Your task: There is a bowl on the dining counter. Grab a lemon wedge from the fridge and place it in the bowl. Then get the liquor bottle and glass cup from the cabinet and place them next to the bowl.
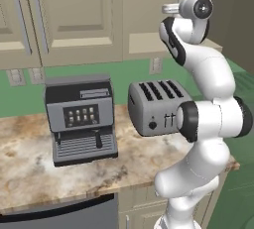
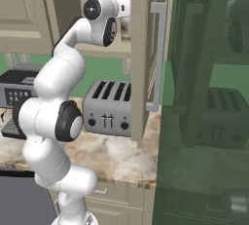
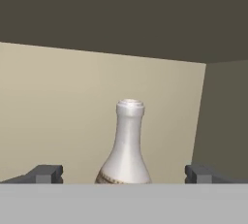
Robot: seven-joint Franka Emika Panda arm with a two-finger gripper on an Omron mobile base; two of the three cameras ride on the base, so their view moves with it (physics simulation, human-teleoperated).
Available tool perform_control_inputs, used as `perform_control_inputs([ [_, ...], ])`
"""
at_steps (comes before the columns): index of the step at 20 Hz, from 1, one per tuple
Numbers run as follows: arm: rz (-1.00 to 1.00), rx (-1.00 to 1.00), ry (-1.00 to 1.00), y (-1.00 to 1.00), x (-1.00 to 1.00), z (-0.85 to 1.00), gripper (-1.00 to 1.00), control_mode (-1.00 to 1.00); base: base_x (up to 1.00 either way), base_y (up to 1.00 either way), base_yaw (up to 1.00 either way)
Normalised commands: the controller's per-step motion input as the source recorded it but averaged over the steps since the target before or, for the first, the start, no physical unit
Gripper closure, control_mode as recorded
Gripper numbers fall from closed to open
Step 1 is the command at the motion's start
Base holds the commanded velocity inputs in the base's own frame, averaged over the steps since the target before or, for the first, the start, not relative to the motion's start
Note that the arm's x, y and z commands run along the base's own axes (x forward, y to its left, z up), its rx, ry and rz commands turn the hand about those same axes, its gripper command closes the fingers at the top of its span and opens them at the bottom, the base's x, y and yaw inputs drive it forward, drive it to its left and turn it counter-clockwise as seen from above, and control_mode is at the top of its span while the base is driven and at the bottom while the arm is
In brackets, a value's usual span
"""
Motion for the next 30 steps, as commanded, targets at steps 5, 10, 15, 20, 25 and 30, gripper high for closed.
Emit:
perform_control_inputs([
  [5,0.00,0.00,0.00,-0.03,0.02,0.00,-1.00,-1.00,0.00,0.00,0.00],
  [10,0.00,0.00,0.00,0.00,0.07,0.00,-1.00,-1.00,0.00,0.00,0.00],
  [15,0.00,0.00,0.00,0.00,0.11,0.00,-1.00,-1.00,0.00,0.00,0.00],
  [20,0.00,0.00,0.00,-0.02,0.05,0.00,-1.00,-1.00,0.00,0.00,0.00],
  [25,0.00,0.00,0.00,-0.06,0.03,0.00,-1.00,-1.00,0.00,0.00,0.00],
  [30,0.00,0.00,0.04,-0.10,0.10,-0.06,-1.00,-1.00,0.00,0.00,0.00],
])
